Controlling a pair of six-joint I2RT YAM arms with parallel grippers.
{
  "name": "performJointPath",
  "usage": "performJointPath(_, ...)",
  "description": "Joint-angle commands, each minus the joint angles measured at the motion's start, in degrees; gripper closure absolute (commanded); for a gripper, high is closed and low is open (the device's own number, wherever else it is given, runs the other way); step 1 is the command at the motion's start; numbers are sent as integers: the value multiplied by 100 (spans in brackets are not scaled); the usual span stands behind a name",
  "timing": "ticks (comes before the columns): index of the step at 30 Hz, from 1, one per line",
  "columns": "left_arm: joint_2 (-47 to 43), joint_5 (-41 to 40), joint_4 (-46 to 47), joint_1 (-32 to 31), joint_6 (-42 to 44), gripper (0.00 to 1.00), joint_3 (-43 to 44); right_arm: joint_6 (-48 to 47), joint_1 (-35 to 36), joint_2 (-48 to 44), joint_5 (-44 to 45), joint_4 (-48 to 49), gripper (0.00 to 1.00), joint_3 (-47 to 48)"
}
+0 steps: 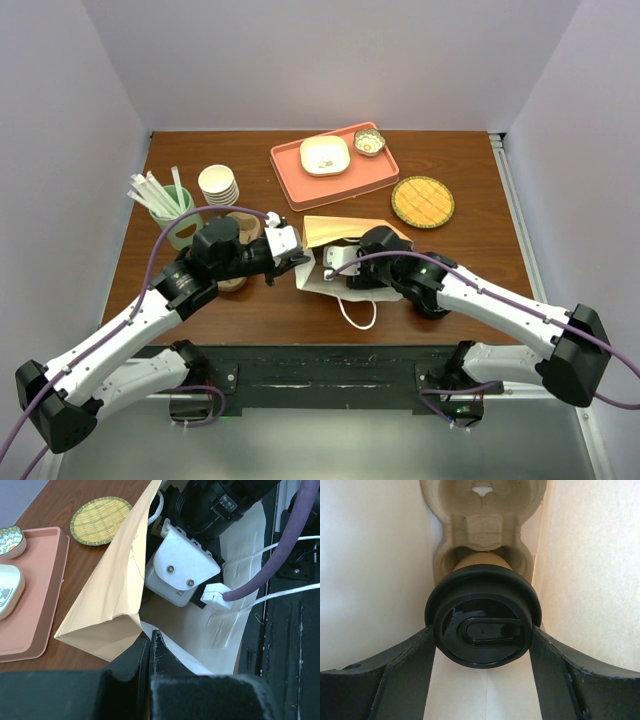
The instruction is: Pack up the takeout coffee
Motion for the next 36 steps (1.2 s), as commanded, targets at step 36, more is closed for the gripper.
performJointPath(36, 13, 492, 491, 135, -500, 100, 98, 540, -201, 711, 396, 1993, 60, -478)
